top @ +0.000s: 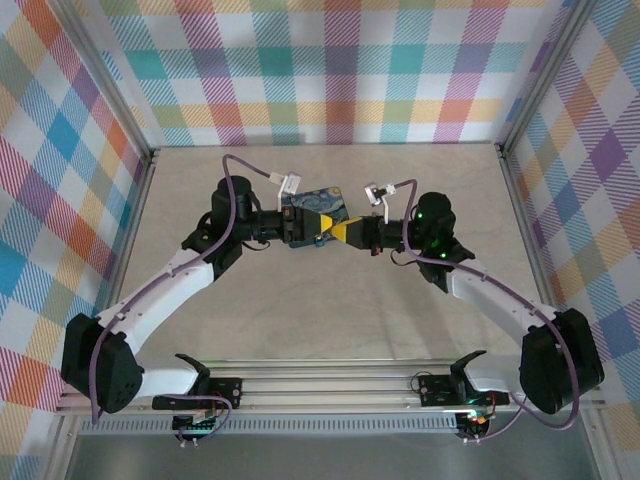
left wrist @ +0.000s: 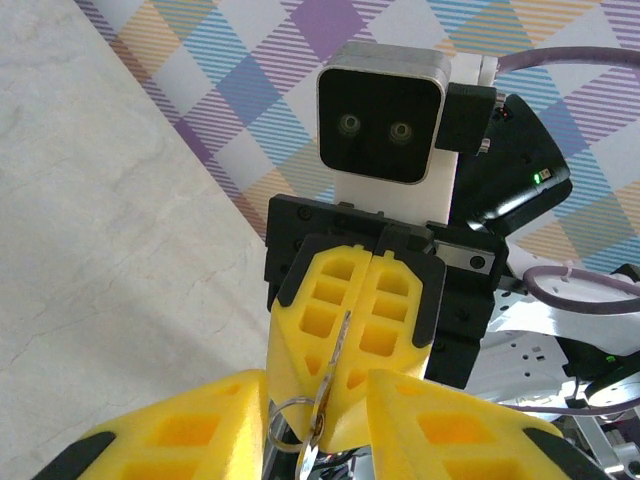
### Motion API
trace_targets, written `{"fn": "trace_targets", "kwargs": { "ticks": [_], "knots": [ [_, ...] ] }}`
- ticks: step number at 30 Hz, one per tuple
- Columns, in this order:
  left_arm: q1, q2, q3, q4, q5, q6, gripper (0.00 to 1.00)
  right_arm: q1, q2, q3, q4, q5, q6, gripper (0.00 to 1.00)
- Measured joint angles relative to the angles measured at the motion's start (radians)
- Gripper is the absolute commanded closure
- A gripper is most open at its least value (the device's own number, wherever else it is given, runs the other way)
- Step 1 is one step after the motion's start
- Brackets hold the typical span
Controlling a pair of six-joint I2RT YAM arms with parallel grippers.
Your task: Unlock the padlock with the key
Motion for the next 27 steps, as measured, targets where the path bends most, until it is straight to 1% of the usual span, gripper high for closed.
{"fn": "trace_targets", "kwargs": {
  "ticks": [4,9,11,14,18,27],
  "knots": [
    [-0.003,0.022,0.000,0.009,0.010,-0.006,0.70,0.000,0.010,0.005,0.000,0.000,0.000,1.00],
    [-0.005,0.033,-0.001,0.013,0.015,-0.008,0.60,0.000,0.012,0.006,-0.001,0.002,-0.001,1.00],
    [-0.005,0.037,-0.002,0.012,0.015,-0.006,0.59,0.000,0.012,0.006,-0.006,0.007,-0.007,1.00],
    [-0.005,0.040,-0.008,0.012,0.016,0.005,0.61,0.000,0.012,0.006,-0.027,0.018,-0.014,1.00],
    [-0.004,0.040,-0.015,0.002,0.020,0.030,0.68,0.000,0.012,0.006,-0.063,0.028,-0.026,1.00],
    [-0.003,0.041,-0.048,-0.052,0.063,0.085,0.66,-0.002,0.012,0.006,-0.091,0.095,-0.030,1.00]
  ]
}}
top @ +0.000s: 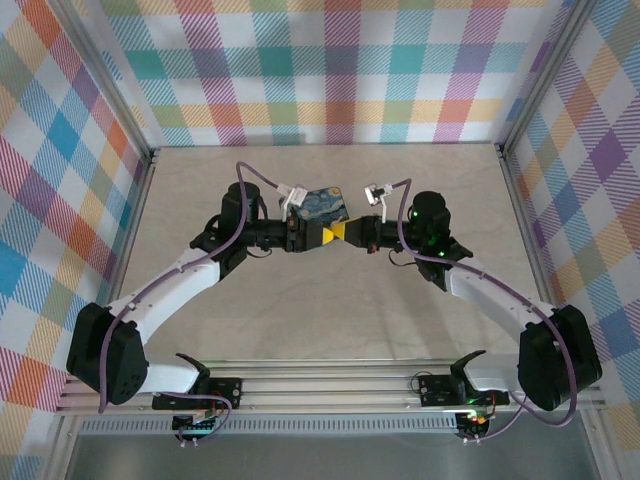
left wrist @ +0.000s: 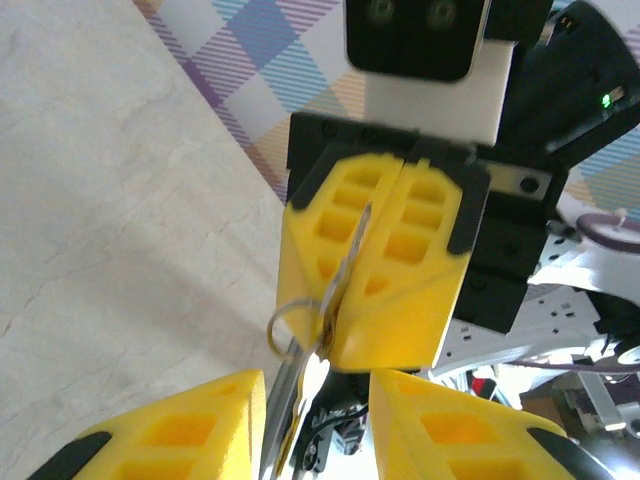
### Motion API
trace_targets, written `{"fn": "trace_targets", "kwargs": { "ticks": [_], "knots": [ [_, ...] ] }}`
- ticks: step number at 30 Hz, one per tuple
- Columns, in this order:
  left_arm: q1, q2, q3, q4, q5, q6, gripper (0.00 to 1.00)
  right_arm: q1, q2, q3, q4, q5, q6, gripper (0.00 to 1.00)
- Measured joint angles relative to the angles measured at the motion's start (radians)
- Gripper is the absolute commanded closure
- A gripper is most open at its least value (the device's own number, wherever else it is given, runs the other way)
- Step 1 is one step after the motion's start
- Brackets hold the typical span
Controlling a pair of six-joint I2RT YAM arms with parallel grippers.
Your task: Unlock the padlock with the key
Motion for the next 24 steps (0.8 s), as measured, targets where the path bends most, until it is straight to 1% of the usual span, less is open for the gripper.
{"fn": "trace_targets", "kwargs": {
  "ticks": [1,4,6,8,9,10,13,15,17,18,20,24],
  "knots": [
    [0.000,0.000,-0.001,-0.005,0.003,0.002,0.68,0.000,0.000,0.000,0.000,0.005,0.000,1.00],
    [0.000,0.001,-0.001,-0.008,0.014,0.005,0.77,-0.001,0.000,0.000,0.000,0.011,0.000,1.00],
    [0.000,0.004,-0.001,-0.009,0.021,0.007,0.86,-0.001,0.000,0.000,0.002,0.010,0.001,1.00],
    [0.000,0.009,-0.001,-0.012,0.022,0.013,0.98,-0.001,0.003,0.000,0.008,0.003,0.004,1.00],
    [0.000,0.011,0.000,-0.015,0.032,0.021,1.00,-0.001,0.005,0.000,0.008,0.002,0.005,1.00],
    [0.000,0.012,0.005,-0.027,0.031,0.032,1.00,-0.001,0.010,0.000,0.007,-0.004,0.006,1.00],
    [0.000,0.017,0.047,-0.133,0.016,0.102,1.00,-0.002,0.018,0.000,0.007,-0.007,0.008,0.92],
    [0.000,0.022,0.097,-0.230,0.002,0.162,1.00,-0.002,0.018,0.000,0.013,-0.003,0.009,0.85],
    [0.000,0.026,0.152,-0.325,-0.013,0.223,1.00,-0.002,0.017,0.000,0.023,0.001,0.015,0.74],
    [0.000,0.027,0.174,-0.362,-0.018,0.250,1.00,-0.002,0.017,0.000,0.027,0.001,0.014,0.70],
    [0.000,0.032,0.220,-0.442,-0.031,0.306,1.00,-0.005,0.016,0.000,0.030,0.004,0.020,0.68],
    [0.000,0.068,0.320,-0.593,-0.052,0.400,1.00,-0.021,0.000,-0.001,0.009,0.015,0.010,0.68]
  ]
}}
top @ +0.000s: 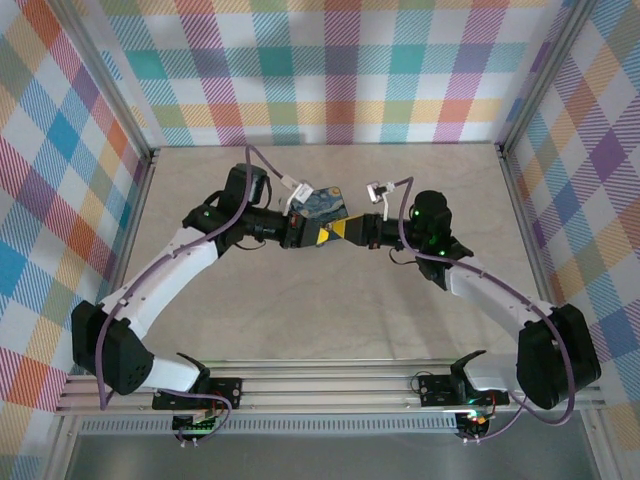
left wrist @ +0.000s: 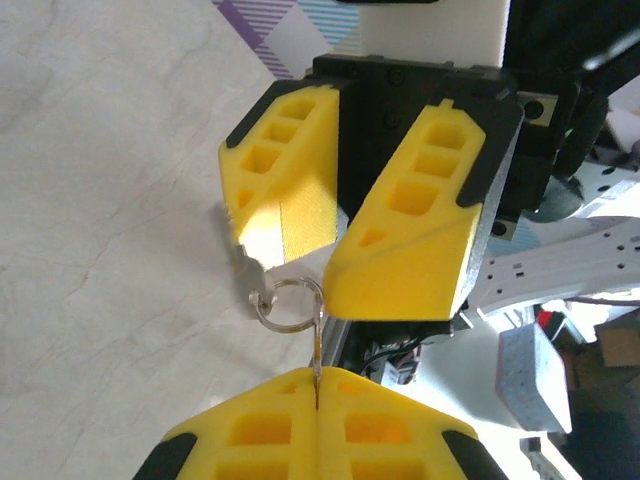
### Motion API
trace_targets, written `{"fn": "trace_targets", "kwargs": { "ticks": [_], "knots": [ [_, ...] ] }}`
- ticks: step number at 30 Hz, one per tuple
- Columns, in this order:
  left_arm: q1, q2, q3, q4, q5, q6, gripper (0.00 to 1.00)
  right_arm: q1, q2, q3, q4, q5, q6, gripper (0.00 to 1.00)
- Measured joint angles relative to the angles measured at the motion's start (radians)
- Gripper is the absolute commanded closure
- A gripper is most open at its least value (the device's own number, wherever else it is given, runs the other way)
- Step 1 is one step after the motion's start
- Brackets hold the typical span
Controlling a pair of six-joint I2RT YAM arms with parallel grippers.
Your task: Unlock the padlock with the key
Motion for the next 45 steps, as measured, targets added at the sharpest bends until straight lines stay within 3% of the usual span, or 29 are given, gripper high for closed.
{"fn": "trace_targets", "kwargs": {
  "ticks": [5,9,16,25,34,40,45],
  "knots": [
    [0.000,0.036,0.072,-0.111,-0.008,0.069,1.00,-0.042,-0.066,-0.028,-0.046,0.027,-0.041,0.66],
    [0.000,0.053,0.103,-0.169,-0.011,0.096,1.00,-0.052,-0.108,-0.062,-0.068,0.051,-0.108,0.53],
    [0.000,0.062,0.150,-0.224,-0.009,0.118,1.00,0.022,-0.153,-0.150,-0.074,0.167,-0.389,0.41],
    [-0.001,0.063,0.162,-0.246,-0.003,0.122,1.00,0.116,-0.088,-0.129,-0.037,0.222,-0.644,0.41],
    [-0.002,0.063,0.162,-0.245,0.012,0.121,1.00,0.154,-0.018,-0.083,0.015,0.231,-0.726,0.49],
    [-0.002,0.063,0.162,-0.245,0.019,0.121,1.00,0.165,0.005,-0.060,0.038,0.245,-0.759,0.74],
    [-0.002,0.063,0.162,-0.245,0.020,0.121,1.00,0.166,0.018,-0.058,0.051,0.248,-0.773,0.87]
  ]
}}
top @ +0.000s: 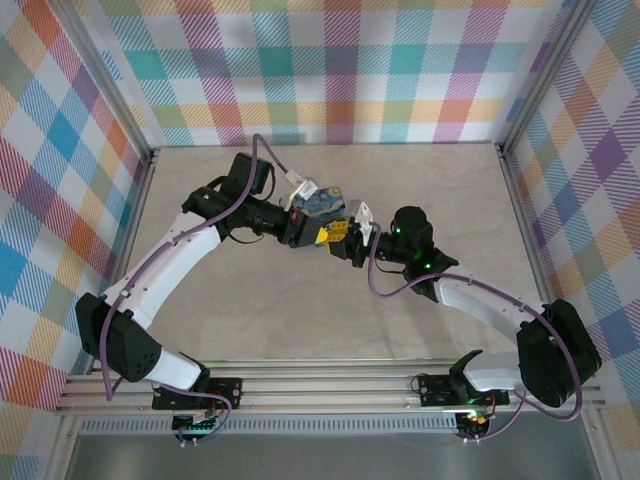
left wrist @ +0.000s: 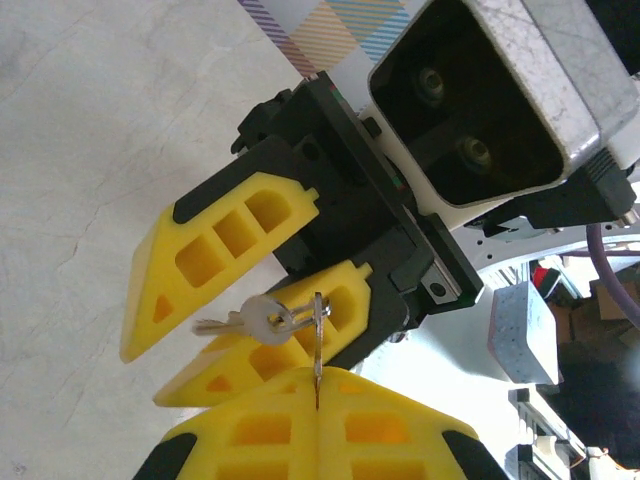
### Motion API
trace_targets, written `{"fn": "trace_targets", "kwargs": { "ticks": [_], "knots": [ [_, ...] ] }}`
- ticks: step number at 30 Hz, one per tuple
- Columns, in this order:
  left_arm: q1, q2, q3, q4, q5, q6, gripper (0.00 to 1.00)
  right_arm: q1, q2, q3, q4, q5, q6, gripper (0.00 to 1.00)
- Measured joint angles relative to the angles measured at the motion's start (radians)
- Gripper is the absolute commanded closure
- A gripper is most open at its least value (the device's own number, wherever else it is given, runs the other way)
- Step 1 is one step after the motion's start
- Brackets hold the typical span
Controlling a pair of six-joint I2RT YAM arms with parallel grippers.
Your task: Unlock the padlock with the key
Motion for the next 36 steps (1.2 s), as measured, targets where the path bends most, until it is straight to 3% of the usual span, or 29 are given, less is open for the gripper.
{"fn": "trace_targets", "kwargs": {
  "ticks": [4,13,16,20,26,36],
  "knots": [
    [0.000,0.000,0.000,0.000,0.000,0.000,1.00,0.002,0.002,0.000,0.004,0.003,-0.021,1.00],
    [0.000,-0.003,-0.008,0.002,-0.016,0.000,1.00,0.005,-0.040,0.006,-0.095,0.024,-0.073,1.00],
    [0.002,-0.018,-0.035,0.008,-0.038,0.001,0.67,0.005,-0.067,0.045,-0.212,0.027,-0.100,1.00],
    [0.002,-0.074,-0.092,0.032,-0.073,-0.006,0.52,0.005,-0.071,0.172,-0.437,0.006,-0.134,1.00],
    [0.002,-0.199,-0.184,0.133,-0.143,0.010,0.48,0.005,-0.079,0.252,-0.661,-0.036,-0.169,1.00],
    [-0.003,-0.249,-0.247,0.285,-0.113,0.065,0.49,0.005,-0.091,0.253,-0.849,-0.092,-0.183,1.00]
  ]
}}
